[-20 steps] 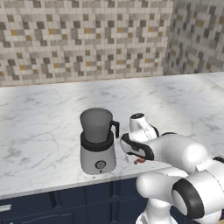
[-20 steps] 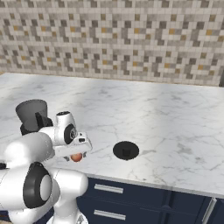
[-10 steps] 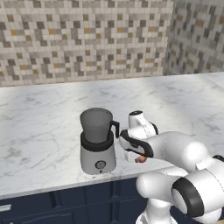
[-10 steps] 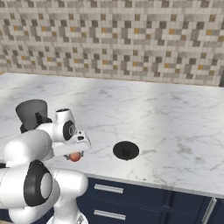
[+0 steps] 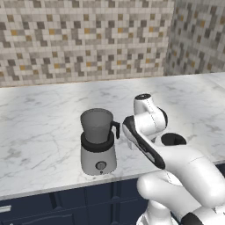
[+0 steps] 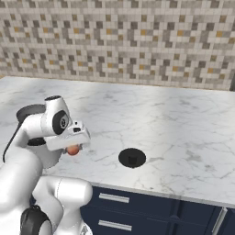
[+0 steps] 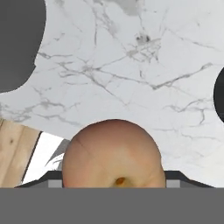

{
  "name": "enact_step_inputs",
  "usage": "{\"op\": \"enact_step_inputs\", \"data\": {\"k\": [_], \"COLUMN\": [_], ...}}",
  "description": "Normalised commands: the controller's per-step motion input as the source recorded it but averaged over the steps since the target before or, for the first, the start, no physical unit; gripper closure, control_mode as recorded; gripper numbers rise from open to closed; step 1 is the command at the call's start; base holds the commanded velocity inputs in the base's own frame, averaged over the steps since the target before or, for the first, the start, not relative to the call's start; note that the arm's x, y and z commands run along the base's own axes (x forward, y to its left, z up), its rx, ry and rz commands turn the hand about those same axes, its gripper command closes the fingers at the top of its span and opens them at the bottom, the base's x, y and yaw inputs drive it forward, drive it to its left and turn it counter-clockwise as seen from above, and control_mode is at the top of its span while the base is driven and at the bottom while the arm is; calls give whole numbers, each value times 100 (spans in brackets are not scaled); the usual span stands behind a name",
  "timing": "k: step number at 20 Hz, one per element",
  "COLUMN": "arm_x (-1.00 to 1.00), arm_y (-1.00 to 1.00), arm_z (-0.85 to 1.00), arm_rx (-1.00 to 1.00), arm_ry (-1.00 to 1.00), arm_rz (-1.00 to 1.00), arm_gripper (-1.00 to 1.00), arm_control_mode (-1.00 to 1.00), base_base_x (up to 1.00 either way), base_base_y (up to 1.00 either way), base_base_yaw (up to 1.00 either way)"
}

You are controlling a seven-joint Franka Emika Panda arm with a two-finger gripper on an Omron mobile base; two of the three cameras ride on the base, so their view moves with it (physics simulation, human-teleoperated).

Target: Open the blender lid, put the peach in the blender, close the lid, and start the blender.

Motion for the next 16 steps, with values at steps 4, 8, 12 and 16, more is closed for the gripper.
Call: {"op": "enact_step_inputs", "data": {"k": [4, 8, 12, 16], "arm_x": [-15, -16, -7, -1], "arm_y": [13, 39, 54, 80], "arm_z": [100, 100, 99, 63], "arm_rx": [0, 1, 0, 0], "arm_ry": [-14, -16, -18, -13], "arm_rz": [0, 0, 1, 0], "arm_gripper": [100, 100, 100, 100], "arm_control_mode": [-100, -100, -100, -100], "base_base_x": [0, 0, 0, 0], "base_base_y": [0, 0, 0, 0], "base_base_yaw": [0, 0, 0, 0]}}
